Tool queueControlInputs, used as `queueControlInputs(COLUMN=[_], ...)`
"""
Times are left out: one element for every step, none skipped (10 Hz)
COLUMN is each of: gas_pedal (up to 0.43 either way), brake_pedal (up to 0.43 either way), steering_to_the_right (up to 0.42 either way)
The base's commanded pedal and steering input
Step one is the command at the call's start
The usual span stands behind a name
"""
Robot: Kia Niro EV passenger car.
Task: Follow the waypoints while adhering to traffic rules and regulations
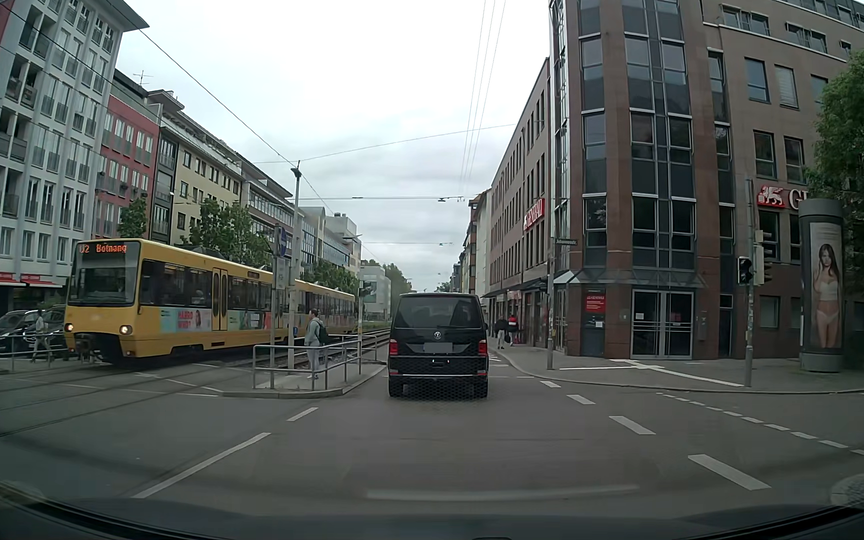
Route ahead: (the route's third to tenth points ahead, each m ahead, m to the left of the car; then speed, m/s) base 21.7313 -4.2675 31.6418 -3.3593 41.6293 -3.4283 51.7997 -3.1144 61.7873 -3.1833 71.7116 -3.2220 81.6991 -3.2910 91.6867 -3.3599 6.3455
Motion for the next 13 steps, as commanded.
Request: queueControlInputs(gas_pedal=[0.118, 0.118, 0.087, 0.087, 0.087, 0.087, 0.087, 0.087, 0.087, 0.087, 0.087, 0.087, 0.087], brake_pedal=[0.000, 0.000, 0.000, 0.000, 0.000, 0.000, 0.000, 0.000, 0.000, 0.000, 0.000, 0.000, 0.000], steering_to_the_right=[0.001, 0.001, 0.001, 0.001, 0.000, -0.001, -0.001, -0.002, -0.007, -0.011, -0.011, -0.014, -0.015])
